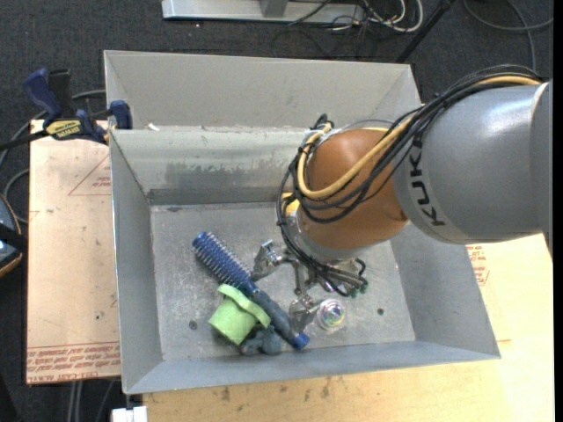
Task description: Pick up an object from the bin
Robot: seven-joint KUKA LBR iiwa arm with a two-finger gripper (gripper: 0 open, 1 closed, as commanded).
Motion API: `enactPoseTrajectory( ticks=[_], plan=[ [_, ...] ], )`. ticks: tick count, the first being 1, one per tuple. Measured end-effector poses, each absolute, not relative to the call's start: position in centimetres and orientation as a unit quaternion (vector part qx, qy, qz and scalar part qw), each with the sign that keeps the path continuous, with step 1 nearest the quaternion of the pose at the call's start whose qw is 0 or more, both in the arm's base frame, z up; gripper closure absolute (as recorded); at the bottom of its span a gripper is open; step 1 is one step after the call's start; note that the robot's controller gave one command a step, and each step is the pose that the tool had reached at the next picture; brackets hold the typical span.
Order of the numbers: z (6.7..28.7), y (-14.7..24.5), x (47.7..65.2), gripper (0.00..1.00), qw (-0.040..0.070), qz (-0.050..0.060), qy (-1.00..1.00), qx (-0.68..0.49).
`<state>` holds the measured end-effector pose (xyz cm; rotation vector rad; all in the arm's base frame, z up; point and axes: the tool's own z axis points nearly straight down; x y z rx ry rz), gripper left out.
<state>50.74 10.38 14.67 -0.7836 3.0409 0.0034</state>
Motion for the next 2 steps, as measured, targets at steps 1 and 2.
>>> enactPoseTrajectory(
  ticks=[1,2],
  plan=[
    [13.4,17.0,47.7,0.00,0.000,0.002,0.953,-0.303],
    [7.5,18.6,49.5,0.00,0.008,0.001,0.975,-0.222]
  ],
)
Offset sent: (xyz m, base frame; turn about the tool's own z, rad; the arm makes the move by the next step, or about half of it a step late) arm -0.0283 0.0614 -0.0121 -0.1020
